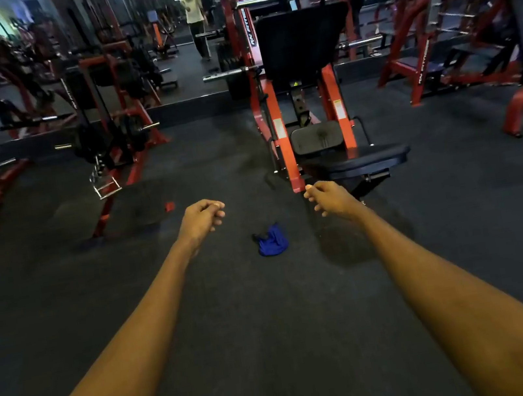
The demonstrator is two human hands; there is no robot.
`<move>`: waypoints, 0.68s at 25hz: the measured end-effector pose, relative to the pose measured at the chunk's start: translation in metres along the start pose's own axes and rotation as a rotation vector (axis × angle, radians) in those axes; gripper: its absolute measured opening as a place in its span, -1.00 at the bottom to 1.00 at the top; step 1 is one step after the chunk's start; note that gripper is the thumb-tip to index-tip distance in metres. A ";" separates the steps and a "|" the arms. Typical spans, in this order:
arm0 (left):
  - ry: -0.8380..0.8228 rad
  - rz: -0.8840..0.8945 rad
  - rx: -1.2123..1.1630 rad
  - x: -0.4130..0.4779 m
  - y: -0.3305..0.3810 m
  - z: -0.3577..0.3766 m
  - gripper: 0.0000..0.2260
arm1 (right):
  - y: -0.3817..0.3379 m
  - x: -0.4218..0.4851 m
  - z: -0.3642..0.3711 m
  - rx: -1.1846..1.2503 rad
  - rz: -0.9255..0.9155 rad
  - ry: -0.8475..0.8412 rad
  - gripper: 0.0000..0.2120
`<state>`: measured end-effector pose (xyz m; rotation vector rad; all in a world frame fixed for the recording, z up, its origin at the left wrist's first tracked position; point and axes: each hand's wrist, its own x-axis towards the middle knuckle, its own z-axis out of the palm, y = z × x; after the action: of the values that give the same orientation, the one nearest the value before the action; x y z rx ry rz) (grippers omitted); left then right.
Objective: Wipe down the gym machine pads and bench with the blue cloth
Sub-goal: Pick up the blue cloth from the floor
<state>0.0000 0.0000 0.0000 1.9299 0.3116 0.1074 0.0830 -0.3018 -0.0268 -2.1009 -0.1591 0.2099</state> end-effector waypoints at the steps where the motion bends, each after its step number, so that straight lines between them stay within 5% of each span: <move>1: 0.002 -0.007 0.002 0.022 -0.002 0.001 -0.81 | -0.001 0.026 0.004 -0.001 0.013 -0.003 -0.73; 17: -0.067 -0.097 -0.053 0.428 -0.014 0.035 -0.85 | 0.001 0.411 0.030 -0.022 0.173 -0.019 -0.75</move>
<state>0.4167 0.0878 -0.0569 1.8582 0.3533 -0.0130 0.4775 -0.1954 -0.0776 -2.1362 0.0098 0.3330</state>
